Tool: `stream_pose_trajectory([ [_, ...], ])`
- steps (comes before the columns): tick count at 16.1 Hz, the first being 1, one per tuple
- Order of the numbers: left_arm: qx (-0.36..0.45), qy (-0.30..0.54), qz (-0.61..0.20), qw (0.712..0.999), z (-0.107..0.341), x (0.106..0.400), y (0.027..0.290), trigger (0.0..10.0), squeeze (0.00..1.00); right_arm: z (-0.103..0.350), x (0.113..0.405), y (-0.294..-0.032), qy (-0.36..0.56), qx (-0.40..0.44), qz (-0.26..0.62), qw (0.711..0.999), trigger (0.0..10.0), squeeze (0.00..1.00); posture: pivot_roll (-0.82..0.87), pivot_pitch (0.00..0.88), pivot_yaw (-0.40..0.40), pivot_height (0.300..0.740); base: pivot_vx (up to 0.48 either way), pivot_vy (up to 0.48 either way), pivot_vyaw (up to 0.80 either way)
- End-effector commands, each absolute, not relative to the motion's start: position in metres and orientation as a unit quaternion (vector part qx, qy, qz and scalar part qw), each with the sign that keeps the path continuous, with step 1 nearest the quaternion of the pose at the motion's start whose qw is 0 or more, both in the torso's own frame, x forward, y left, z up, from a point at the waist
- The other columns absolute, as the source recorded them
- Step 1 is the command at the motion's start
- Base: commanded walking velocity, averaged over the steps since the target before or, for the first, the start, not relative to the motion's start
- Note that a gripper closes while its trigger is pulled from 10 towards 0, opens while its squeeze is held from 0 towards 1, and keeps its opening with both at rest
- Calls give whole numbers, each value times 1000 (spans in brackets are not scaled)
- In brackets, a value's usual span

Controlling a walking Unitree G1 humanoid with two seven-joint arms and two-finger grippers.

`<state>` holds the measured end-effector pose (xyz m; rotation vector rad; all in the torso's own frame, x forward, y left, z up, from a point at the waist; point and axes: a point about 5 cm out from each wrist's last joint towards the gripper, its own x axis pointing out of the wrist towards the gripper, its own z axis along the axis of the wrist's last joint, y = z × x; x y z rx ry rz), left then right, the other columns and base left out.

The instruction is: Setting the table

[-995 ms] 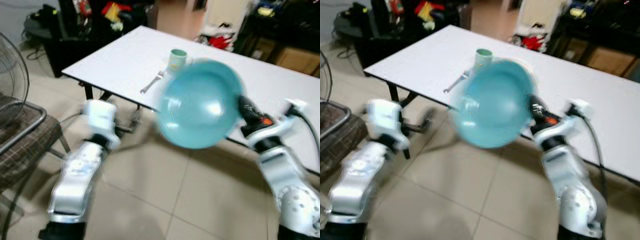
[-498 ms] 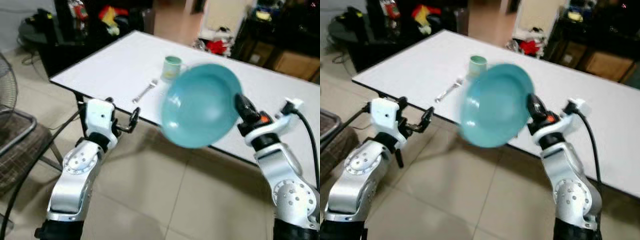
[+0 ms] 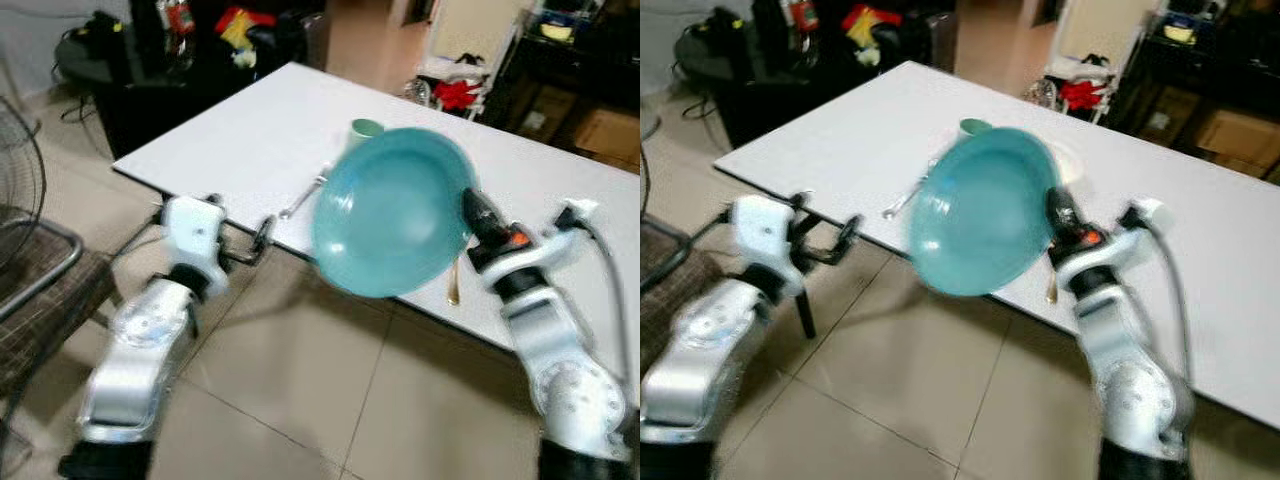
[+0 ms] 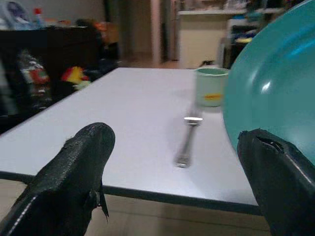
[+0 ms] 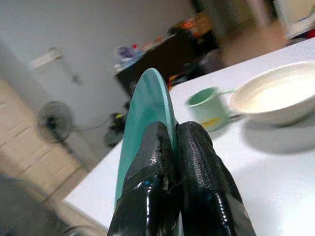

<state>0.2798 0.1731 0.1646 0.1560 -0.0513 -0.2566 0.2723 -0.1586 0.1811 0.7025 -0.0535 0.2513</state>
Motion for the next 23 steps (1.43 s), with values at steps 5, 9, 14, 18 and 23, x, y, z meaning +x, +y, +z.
stream_pose_trajectory([
  [5,74,-31,-153,985,168,281,160,10000,0,187,270,-172,-48,339,108,933,10000,0,-58,0,-93,740,239,0,0],
  [9,90,-8,-211,973,163,276,155,10000,0,187,269,-171,-47,340,102,934,10000,0,-64,0,-71,740,0,0,0],
  [14,92,12,-293,952,164,272,144,10000,0,169,271,-182,-12,371,51,927,10000,0,-64,0,-74,740,0,0,0],
  [18,96,19,-312,945,162,270,141,10000,0,148,283,-195,21,452,-10,892,10000,0,-67,0,-73,740,0,0,0],
  [23,97,23,-329,939,162,268,139,10000,0,134,304,-195,52,499,-24,865,10000,0,-59,0,-78,740,0,0,0],
])
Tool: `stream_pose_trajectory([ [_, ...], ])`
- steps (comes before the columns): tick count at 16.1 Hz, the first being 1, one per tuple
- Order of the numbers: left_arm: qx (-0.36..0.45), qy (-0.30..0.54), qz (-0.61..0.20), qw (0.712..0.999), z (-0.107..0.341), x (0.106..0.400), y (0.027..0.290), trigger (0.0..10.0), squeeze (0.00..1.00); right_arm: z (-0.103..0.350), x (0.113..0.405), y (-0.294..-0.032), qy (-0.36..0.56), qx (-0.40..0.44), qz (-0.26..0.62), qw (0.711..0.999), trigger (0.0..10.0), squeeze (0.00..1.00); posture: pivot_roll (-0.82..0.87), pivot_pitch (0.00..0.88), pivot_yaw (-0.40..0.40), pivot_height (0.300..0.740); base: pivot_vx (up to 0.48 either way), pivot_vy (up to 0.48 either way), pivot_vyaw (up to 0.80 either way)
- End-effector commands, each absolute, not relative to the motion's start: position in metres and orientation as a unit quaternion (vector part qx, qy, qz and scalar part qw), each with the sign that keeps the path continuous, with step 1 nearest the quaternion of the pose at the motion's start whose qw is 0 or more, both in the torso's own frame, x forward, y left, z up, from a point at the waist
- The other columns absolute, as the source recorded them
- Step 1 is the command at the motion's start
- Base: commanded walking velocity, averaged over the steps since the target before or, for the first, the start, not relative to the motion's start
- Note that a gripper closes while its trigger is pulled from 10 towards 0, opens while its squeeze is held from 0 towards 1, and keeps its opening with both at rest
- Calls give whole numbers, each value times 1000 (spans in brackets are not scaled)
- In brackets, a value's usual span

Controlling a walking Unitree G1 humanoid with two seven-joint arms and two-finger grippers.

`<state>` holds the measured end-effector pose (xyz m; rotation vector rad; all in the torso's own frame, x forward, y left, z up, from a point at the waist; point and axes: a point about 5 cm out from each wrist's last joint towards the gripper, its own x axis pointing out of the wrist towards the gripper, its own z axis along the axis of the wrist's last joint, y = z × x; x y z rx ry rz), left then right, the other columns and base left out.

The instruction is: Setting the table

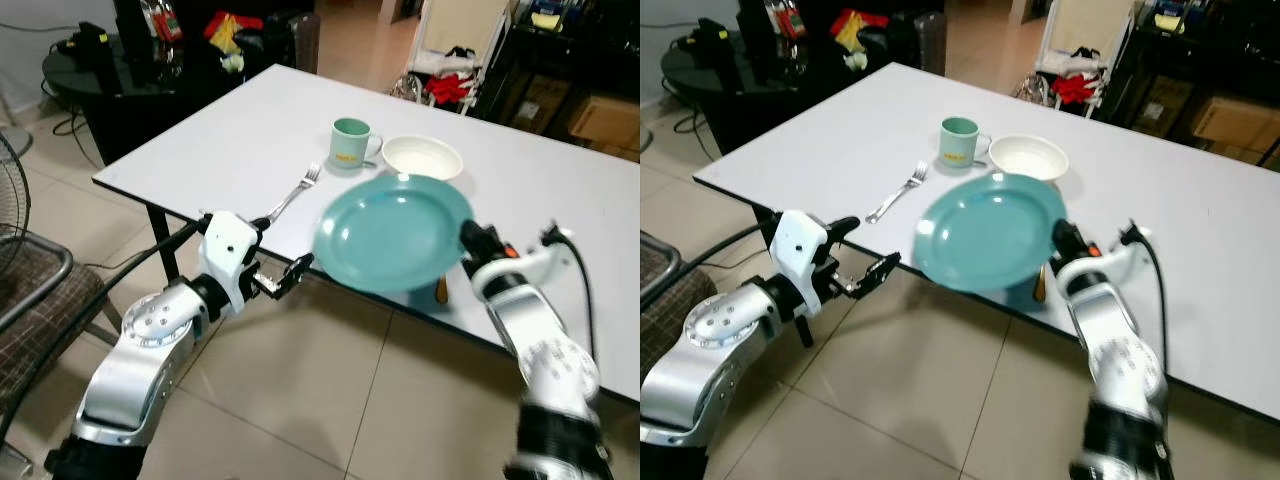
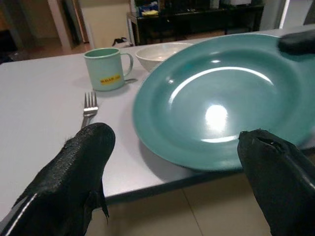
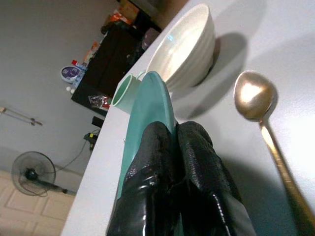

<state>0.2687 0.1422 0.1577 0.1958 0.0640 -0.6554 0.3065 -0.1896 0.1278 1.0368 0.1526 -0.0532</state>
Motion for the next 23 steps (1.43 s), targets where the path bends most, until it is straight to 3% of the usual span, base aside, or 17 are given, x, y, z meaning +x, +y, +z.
stream_pose_trajectory([
  [1,98,33,-343,934,161,265,138,10000,0,129,313,-196,60,520,-41,851,10000,0,-52,0,-78,740,0,0,0],
  [5,101,59,-384,916,158,255,134,10000,0,119,334,-198,73,547,-66,831,10000,0,-35,0,-79,740,0,0,0],
  [15,118,52,-354,926,165,259,143,10000,0,105,367,-179,111,558,-96,817,10000,16,-5,0,-75,740,0,0,0],
  [16,118,50,-351,928,166,260,143,10000,0,106,369,-179,103,560,-96,816,10000,773,-5,0,-75,740,0,0,0],
  [17,118,51,-351,928,166,260,143,10000,0,106,369,-179,101,561,-97,816,10000,773,-2,0,-76,740,0,0,0],
  [18,118,51,-350,928,166,259,144,10000,0,106,370,-179,100,559,-95,818,10000,1000,-2,0,-76,740,0,0,0],
  [23,115,51,-346,930,165,259,143,10000,0,92,358,-186,97,541,-92,830,10000,1000,-4,0,-76,740,0,0,0],
])
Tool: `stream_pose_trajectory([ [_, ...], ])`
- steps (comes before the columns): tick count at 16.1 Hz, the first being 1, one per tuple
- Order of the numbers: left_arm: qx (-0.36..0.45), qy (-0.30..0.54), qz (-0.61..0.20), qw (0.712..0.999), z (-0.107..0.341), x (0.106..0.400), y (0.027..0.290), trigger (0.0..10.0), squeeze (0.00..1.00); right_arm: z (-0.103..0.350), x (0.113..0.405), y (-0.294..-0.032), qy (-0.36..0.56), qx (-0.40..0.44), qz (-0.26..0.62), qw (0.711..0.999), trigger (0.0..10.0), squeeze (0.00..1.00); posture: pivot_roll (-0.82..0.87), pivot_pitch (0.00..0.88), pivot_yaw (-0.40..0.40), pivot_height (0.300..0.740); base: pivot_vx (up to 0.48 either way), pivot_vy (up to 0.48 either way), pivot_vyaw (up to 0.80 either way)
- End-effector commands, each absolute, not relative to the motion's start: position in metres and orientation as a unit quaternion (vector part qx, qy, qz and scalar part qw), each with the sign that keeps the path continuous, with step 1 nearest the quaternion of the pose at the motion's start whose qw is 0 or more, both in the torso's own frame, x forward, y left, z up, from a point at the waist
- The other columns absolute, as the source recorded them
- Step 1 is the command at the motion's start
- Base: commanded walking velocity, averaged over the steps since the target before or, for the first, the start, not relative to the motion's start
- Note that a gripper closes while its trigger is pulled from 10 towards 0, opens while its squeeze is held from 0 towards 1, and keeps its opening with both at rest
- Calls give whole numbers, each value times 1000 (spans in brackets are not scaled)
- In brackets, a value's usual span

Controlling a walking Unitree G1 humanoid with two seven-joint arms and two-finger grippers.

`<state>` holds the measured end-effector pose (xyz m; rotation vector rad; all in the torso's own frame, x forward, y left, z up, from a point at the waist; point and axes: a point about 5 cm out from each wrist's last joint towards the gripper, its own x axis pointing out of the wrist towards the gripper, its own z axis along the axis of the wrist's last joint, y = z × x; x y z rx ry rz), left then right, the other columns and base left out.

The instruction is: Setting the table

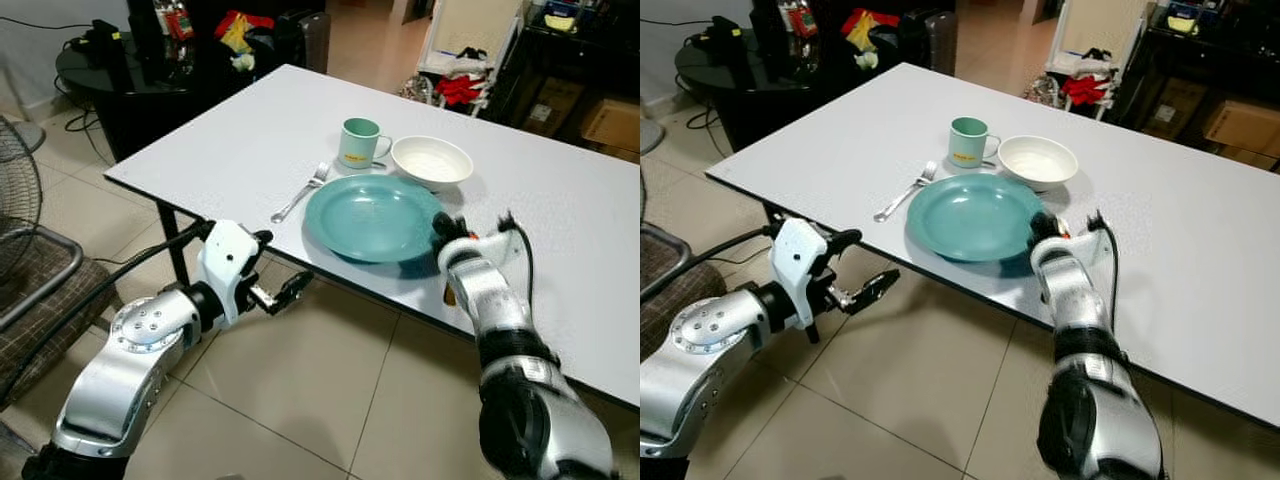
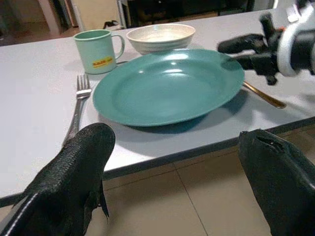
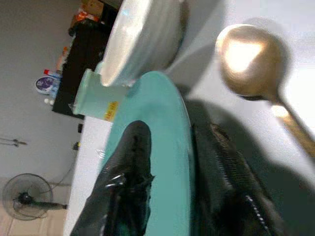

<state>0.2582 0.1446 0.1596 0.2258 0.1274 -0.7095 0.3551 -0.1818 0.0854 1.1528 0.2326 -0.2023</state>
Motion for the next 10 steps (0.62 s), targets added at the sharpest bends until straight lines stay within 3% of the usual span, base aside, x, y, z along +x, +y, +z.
stream_pose_trajectory([
  [1,114,52,-346,930,165,259,143,10000,0,90,351,-190,97,525,-91,841,10000,1000,-5,0,-75,740,0,0,0],
  [6,109,51,-344,931,162,261,138,10000,0,94,323,-203,78,489,-88,864,10000,1000,-25,0,-57,740,0,0,0],
  [10,82,27,-282,956,166,270,139,10000,0,133,296,-201,34,403,-20,914,10000,1000,-46,0,-44,740,0,0,0],
])
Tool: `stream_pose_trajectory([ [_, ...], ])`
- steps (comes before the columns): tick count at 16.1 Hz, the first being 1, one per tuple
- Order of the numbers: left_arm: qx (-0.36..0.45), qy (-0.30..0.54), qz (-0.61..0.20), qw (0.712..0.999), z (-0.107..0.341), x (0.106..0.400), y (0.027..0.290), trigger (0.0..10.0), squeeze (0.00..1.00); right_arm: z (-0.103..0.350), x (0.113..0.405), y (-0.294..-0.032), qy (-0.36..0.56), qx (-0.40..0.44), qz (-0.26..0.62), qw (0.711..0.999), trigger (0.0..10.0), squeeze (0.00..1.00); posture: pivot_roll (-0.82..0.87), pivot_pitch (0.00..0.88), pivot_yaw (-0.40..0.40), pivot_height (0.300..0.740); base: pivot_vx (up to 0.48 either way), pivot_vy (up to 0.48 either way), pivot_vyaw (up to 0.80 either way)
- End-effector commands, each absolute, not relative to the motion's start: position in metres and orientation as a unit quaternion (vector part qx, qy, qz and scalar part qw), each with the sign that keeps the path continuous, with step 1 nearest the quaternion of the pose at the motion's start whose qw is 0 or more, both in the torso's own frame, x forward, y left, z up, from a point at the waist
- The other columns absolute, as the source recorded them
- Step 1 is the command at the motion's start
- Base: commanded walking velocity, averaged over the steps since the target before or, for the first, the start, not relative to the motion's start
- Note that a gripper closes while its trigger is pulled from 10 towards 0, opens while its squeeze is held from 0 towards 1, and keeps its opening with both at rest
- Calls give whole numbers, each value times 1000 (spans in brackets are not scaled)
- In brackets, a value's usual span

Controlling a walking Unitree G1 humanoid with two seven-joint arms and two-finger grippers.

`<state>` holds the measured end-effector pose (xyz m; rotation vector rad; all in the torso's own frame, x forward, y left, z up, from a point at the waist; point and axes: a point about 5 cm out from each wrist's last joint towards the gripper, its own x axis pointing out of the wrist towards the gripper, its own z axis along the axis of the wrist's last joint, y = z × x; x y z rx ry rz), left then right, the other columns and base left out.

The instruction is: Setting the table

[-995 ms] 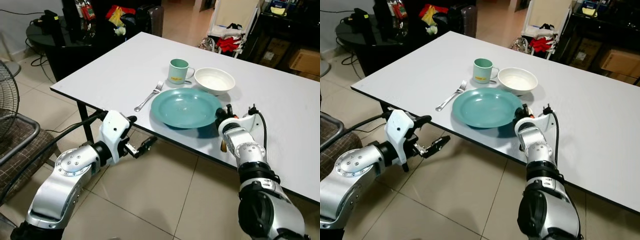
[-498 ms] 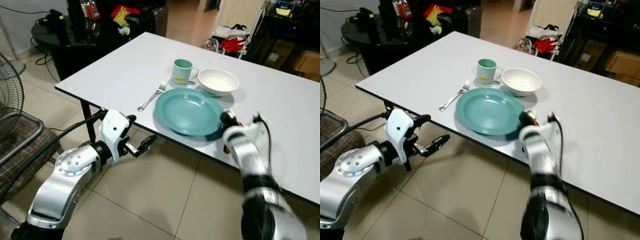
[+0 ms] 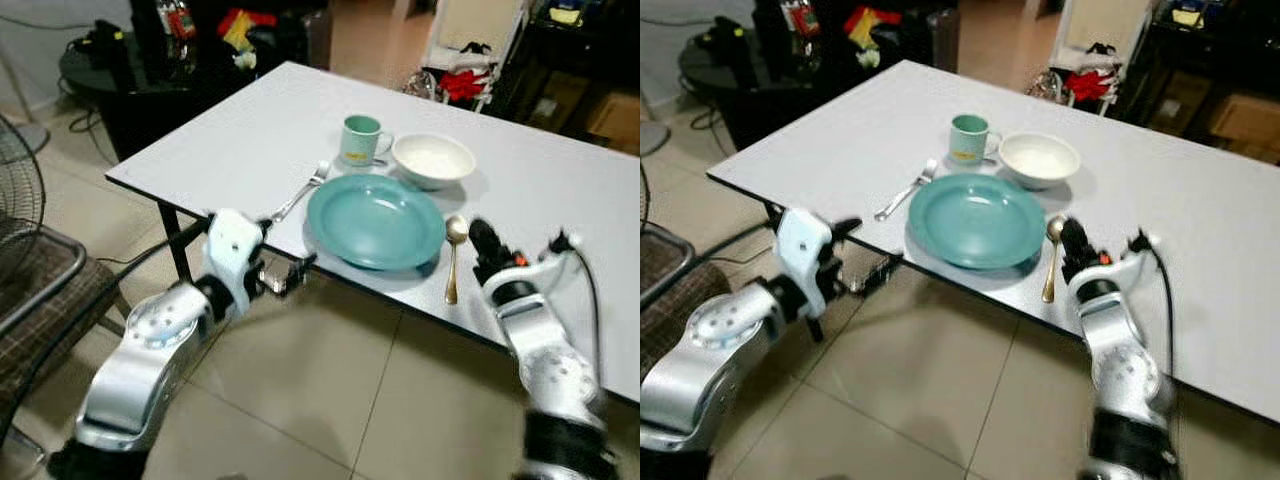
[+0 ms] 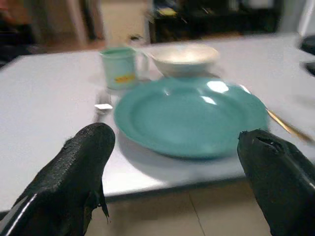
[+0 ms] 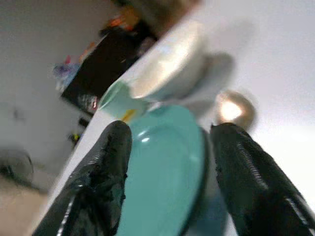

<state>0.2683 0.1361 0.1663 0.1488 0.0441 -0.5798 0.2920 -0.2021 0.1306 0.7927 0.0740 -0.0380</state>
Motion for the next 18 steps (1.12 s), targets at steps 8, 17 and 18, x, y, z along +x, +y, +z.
stream_pose_trajectory([
  [8,73,5,-139,988,161,282,151,10000,0,165,263,-181,-13,128,25,991,10000,0,-50,0,-75,740,68,0,-227],
  [17,76,-8,-129,989,166,287,160,10000,0,164,270,-166,-10,104,76,992,10000,0,-35,0,-86,740,335,0,-89],
  [18,76,-8,-129,989,166,287,161,10000,0,163,270,-166,-9,104,76,992,10000,0,-35,0,-87,740,341,0,0],
])
